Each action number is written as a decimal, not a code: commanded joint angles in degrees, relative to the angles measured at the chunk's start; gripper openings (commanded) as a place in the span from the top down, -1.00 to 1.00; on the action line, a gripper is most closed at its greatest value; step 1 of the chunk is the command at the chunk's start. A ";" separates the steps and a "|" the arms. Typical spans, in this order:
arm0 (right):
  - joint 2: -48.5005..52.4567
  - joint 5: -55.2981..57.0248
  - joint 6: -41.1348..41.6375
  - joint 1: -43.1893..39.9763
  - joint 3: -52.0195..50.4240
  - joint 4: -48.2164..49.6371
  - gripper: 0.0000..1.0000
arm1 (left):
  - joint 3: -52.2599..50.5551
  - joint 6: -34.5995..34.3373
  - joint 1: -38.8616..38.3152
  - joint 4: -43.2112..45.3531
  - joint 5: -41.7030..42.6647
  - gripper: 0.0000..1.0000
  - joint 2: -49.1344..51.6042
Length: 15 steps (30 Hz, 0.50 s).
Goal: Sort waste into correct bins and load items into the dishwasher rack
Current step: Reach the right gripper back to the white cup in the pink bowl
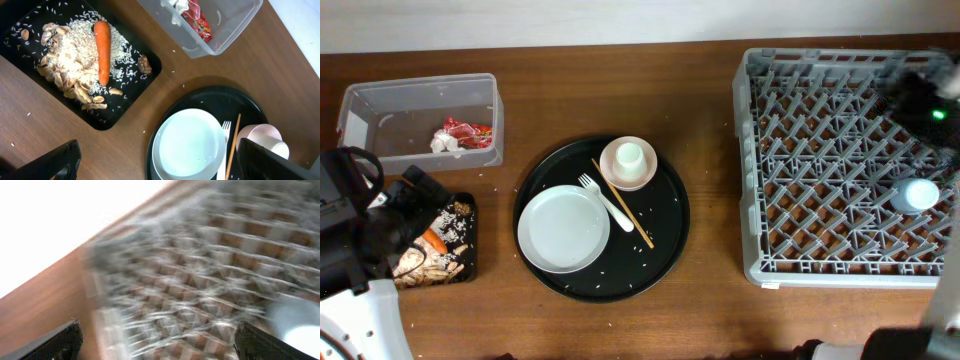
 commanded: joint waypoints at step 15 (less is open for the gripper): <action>25.44 14.25 -3.56 55.84 0.72 17.00 -0.94 | -0.24 0.74 0.22 0.07 0.44 -0.99 -0.07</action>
